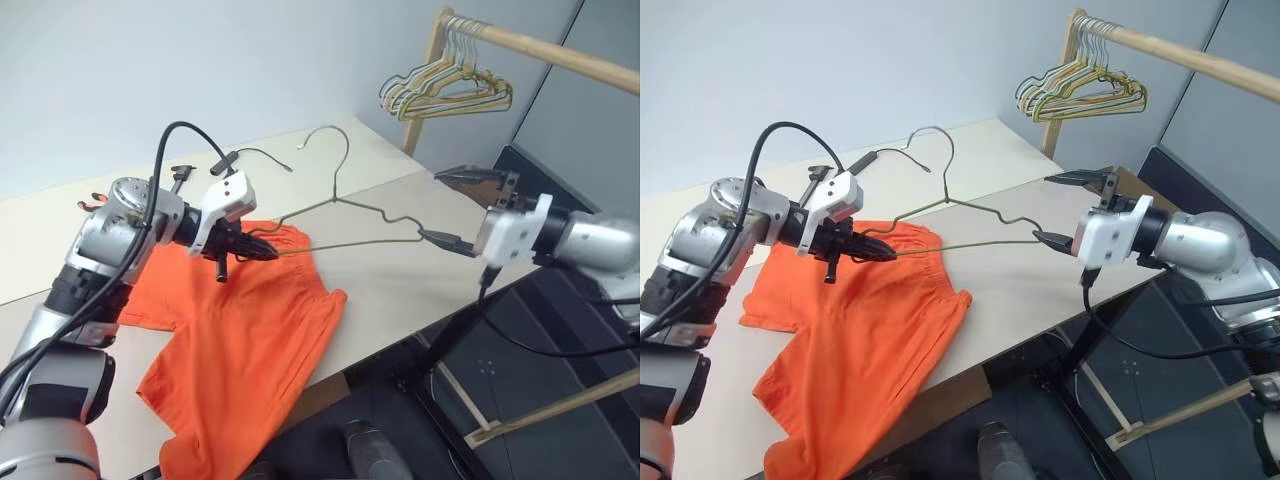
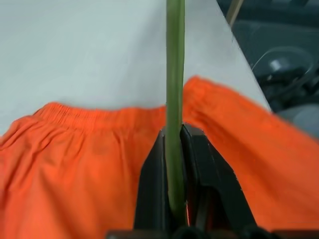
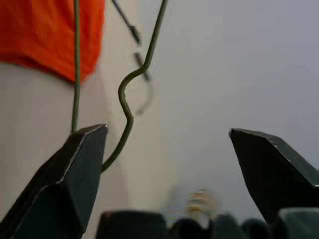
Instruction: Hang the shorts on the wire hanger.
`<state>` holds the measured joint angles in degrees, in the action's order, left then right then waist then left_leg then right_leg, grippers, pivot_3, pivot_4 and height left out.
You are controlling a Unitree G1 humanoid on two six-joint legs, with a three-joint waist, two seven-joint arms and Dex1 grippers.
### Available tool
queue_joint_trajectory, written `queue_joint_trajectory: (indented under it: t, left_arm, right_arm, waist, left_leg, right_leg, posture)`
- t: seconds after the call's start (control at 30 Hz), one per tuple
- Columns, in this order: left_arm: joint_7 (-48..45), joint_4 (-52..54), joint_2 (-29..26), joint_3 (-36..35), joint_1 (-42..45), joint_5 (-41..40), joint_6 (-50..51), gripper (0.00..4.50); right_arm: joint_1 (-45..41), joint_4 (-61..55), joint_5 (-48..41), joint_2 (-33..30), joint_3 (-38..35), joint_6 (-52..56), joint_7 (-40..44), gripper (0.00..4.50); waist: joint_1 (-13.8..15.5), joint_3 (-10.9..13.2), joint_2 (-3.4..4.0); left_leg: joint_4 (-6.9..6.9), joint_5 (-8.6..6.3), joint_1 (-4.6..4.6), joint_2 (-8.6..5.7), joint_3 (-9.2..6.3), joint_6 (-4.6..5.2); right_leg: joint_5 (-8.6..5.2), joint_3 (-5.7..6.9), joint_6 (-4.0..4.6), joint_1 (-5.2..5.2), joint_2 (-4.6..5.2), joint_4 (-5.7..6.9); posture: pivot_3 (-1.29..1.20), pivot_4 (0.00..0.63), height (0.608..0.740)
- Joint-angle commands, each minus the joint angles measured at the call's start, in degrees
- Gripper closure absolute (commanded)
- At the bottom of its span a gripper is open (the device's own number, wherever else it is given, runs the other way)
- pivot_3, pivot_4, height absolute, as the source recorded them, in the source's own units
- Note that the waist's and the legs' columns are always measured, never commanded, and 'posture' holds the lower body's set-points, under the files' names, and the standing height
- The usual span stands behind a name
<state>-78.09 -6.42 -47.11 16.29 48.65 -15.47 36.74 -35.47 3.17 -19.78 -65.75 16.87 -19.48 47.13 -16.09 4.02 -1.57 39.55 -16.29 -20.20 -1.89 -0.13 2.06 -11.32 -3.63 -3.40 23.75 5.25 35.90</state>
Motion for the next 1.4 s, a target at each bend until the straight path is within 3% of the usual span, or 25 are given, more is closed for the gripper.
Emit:
queue_joint_trajectory:
  t: [0.03, 0.17, 0.27, 0.47, 0.57, 0.93, 1.1, 1.23, 1.4]
  left_arm:
    - [0.1, 4.2, -1.5, -3.7, -0.8, -0.2, -4.0, 4.50]
    - [0.2, 5.8, -1.9, -4.7, -1.8, -0.8, -4.2, 4.50]
    - [0.2, 6.6, -2.3, -5.2, -2.4, -0.7, -4.9, 4.50]
    - [0.0, 8.1, -3.0, -6.1, -3.5, -1.1, -5.0, 4.50]
    - [-0.1, 8.6, -3.1, -6.1, -4.1, -0.9, -5.5, 4.50]
    - [-0.5, 7.8, -2.7, -5.7, -3.8, -0.9, -6.6, 4.50]
    - [-1.3, 5.6, -0.6, -8.8, -6.5, -2.5, -16.5, 4.50]
    - [-4.6, 2.3, -0.2, -12.0, -7.2, -6.2, -17.4, 3.52]
    - [1.1, -2.3, 0.2, -17.1, -7.5, -7.4, -15.7, 1.96]
  right_arm:
    - [-5.5, -3.6, -10.2, 0.2, -1.3, 21.0, 13.6, 0.05]
    - [-15.4, -0.1, -6.6, 4.4, 4.2, 40.3, 23.0, 0.05]
    - [-21.1, 2.2, -2.3, 7.9, 7.7, 50.8, 25.5, 0.05]
    - [-26.1, 5.2, 2.4, 13.8, 9.6, 56.5, 30.3, 0.05]
    - [-26.9, 6.2, 5.3, 15.7, 10.5, 56.8, 31.6, 0.58]
    - [-25.2, 5.9, 10.9, 18.8, 10.0, 53.1, 34.0, 4.34]
    - [-22.1, 2.2, 9.2, 17.2, 6.8, 54.2, 34.6, 4.43]
    - [-15.7, -2.7, 6.8, 13.8, 2.0, 58.3, 33.3, 4.50]
    - [-2.5, -8.1, 2.8, 7.9, -6.0, 67.2, 28.9, 4.50]
  waist:
    - [0.8, 0.0, 0.03]
    - [2.8, -0.1, 0.11]
    - [4.8, -0.1, 0.14]
    - [7.7, -0.1, 0.22]
    - [8.7, -0.1, 0.22]
    - [9.1, -0.2, 0.22]
    - [8.9, -0.2, 0.28]
    - [9.2, -0.2, 0.26]
    - [9.7, -0.3, 0.29]
  left_leg:
    - [0.21, -0.11, -0.02, 0.08, -0.02, 0.16]
    - [0.36, -0.19, 0.03, 0.12, 0.01, 0.21]
    - [0.36, -0.19, -0.13, 0.11, 0.05, 0.21]
    - [0.73, -0.15, -1.49, -0.06, 0.03, 0.16]
    - [0.93, -0.14, -1.99, -0.14, -0.01, 0.13]
    - [1.21, -0.18, -2.18, -0.21, 0.01, 0.21]
    - [1.22, -0.18, -2.16, -0.21, 0.02, 0.21]
    - [1.25, -0.19, -2.19, -0.19, -0.01, 0.22]
    - [1.27, -0.27, -2.01, -0.18, -0.10, 0.36]
  right_leg:
    - [0.00, 0.06, 0.00, -0.05, -0.04, 0.00]
    - [0.04, 0.07, -0.07, -0.15, 0.04, -0.03]
    - [0.04, 0.07, -0.06, 0.18, 0.02, 0.05]
    - [0.07, 0.11, -0.02, 1.53, 0.10, 0.33]
    - [0.10, 0.18, -0.06, 1.87, 0.17, 0.32]
    - [0.14, 0.23, -0.12, 1.93, 0.17, 0.33]
    - [0.15, 0.22, -0.13, 1.92, 0.18, 0.33]
    - [0.15, 0.26, -0.12, 1.89, 0.19, 0.30]
    - [0.15, 0.41, -0.13, 1.54, 0.23, 0.20]
  posture:
    - [-0.14, 0.005, 0.740]
    - [-0.12, 0.001, 0.740]
    - [-0.10, 0.000, 0.740]
    - [-0.09, 0.001, 0.740]
    - [-0.09, 0.002, 0.740]
    - [-0.09, 0.000, 0.740]
    - [-0.10, 0.002, 0.740]
    - [-0.11, 0.009, 0.740]
    - [-0.11, 0.019, 0.740]
